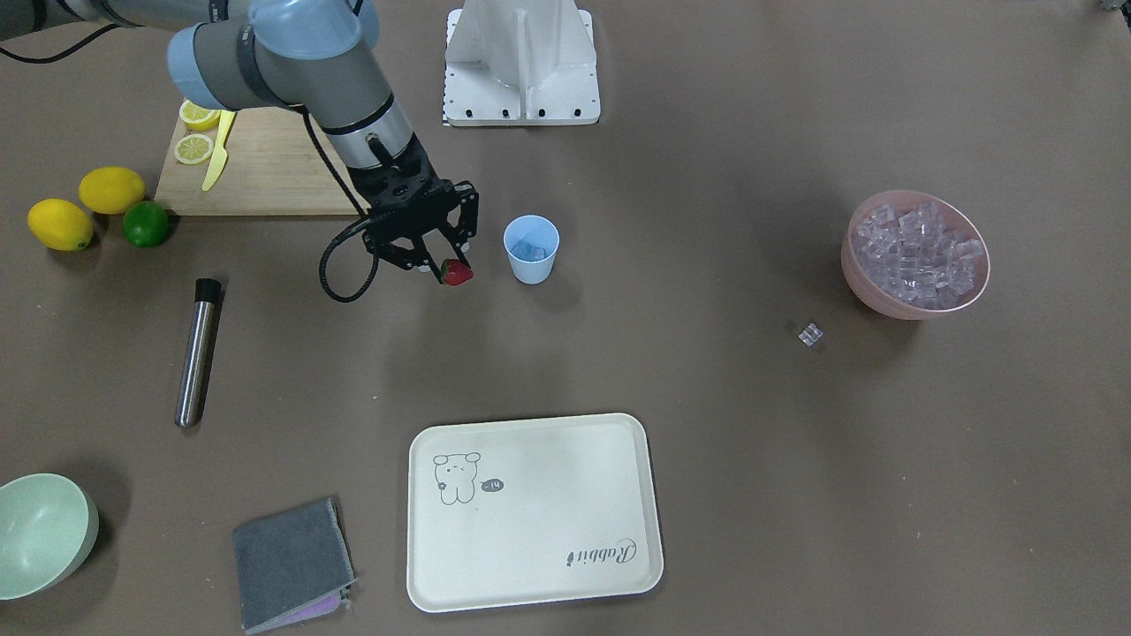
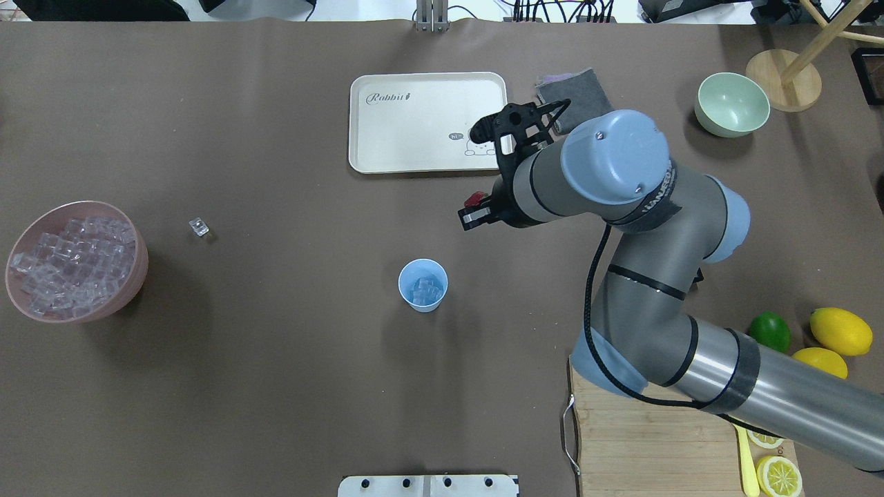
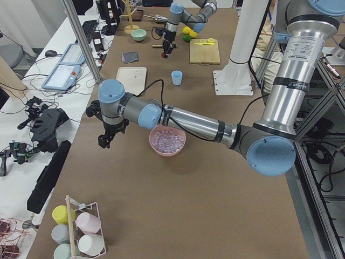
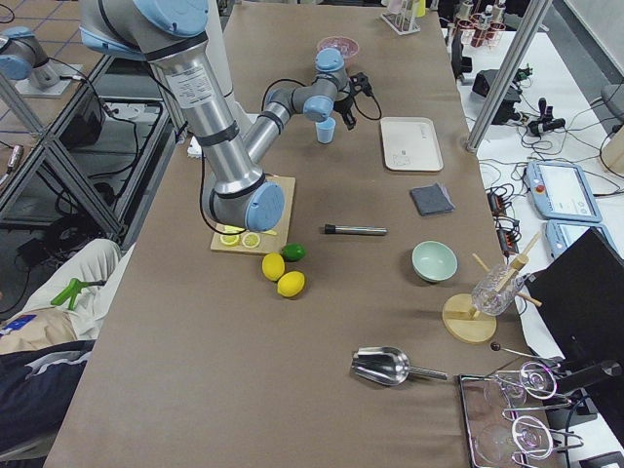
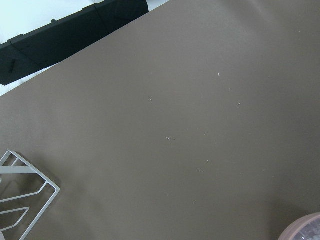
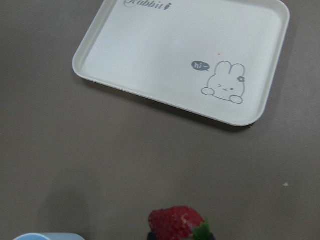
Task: Mash ice and strawberries in cup
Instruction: 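Carry the strawberry with the right gripper over the blue cup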
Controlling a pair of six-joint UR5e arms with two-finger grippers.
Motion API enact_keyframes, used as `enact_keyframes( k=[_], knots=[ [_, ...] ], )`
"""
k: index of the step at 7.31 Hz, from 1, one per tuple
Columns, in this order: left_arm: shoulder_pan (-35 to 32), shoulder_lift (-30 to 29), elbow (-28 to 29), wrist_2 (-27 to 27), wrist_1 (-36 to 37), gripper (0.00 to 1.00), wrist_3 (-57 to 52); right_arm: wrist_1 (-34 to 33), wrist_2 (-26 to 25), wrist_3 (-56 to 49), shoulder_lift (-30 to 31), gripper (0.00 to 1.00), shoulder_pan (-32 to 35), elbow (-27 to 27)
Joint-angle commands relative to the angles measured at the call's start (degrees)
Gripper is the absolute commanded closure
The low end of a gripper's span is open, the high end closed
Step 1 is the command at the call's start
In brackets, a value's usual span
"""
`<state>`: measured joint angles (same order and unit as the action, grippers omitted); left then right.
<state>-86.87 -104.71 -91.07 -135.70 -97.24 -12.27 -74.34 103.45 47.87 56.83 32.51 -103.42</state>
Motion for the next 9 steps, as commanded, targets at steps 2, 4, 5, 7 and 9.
enact_keyframes(
  k=[2, 4, 5, 7, 9],
  knots=[
    [0.0, -0.1, 0.3, 0.0, -0.1, 0.03, 0.0, 0.1, -5.6, 0.6, -1.5, 1.00, -7.0, 0.2],
    [0.0, 0.0, 0.2, 0.0, -0.1, 0.03, 0.0, 0.1, -6.5, 0.8, -1.5, 1.00, -9.0, 0.2],
    [0.0, 0.1, 0.2, 0.0, -0.1, 0.03, 0.0, 0.0, -6.7, 0.9, -1.3, 1.00, -9.7, 0.2],
    [0.0, 0.1, 0.7, 0.0, -0.1, 0.03, 0.0, 0.0, -6.9, 0.4, -1.5, 1.00, -10.4, 1.2],
    [0.0, 0.6, 0.8, 0.0, -0.1, 0.03, -0.1, 0.1, -7.4, 0.0, -1.4, 0.99, -10.5, 1.8]
  ],
)
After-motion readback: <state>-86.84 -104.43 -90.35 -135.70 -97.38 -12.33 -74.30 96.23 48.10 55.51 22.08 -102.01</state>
